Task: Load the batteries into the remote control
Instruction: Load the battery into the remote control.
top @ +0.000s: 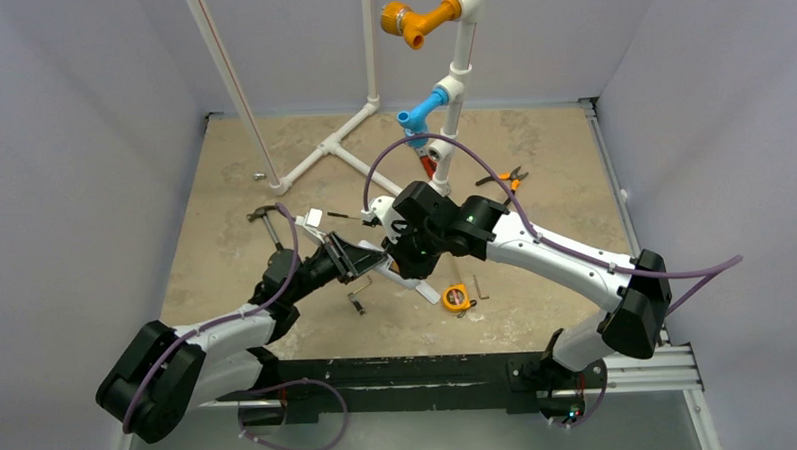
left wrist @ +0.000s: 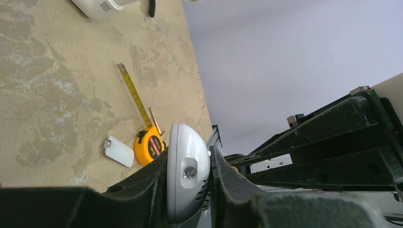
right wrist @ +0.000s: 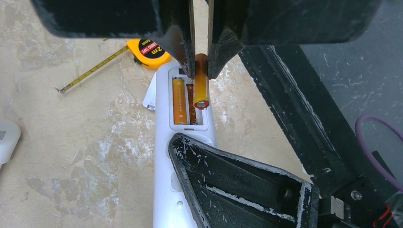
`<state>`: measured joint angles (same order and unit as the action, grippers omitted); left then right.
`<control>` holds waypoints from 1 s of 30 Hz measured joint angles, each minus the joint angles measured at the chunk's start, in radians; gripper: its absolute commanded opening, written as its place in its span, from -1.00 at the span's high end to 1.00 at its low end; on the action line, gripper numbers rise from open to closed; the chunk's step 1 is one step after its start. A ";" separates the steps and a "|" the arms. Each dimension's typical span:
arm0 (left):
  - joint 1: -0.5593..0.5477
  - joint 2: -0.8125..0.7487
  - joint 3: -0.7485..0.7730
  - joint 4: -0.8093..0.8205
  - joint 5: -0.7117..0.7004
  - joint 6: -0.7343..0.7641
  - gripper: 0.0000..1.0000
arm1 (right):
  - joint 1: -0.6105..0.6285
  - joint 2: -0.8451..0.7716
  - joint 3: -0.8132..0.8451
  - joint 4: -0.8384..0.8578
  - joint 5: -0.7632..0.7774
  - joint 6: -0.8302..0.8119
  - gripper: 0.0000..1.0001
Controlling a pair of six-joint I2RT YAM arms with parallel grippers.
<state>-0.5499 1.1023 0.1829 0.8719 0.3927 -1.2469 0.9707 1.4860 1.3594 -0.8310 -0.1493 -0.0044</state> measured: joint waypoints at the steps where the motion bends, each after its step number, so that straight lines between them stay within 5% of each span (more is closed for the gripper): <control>1: 0.000 0.004 0.000 0.002 0.001 0.000 1.00 | 0.000 0.000 0.000 0.000 0.000 0.000 0.85; 30: 0.000 0.021 0.000 0.021 0.015 -0.009 1.00 | 0.005 0.056 0.000 0.000 0.005 -0.016 0.75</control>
<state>-0.5499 1.1236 0.1833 0.8928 0.4076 -1.2560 0.9752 1.5425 1.3594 -0.8314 -0.1444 -0.0200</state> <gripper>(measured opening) 0.260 0.112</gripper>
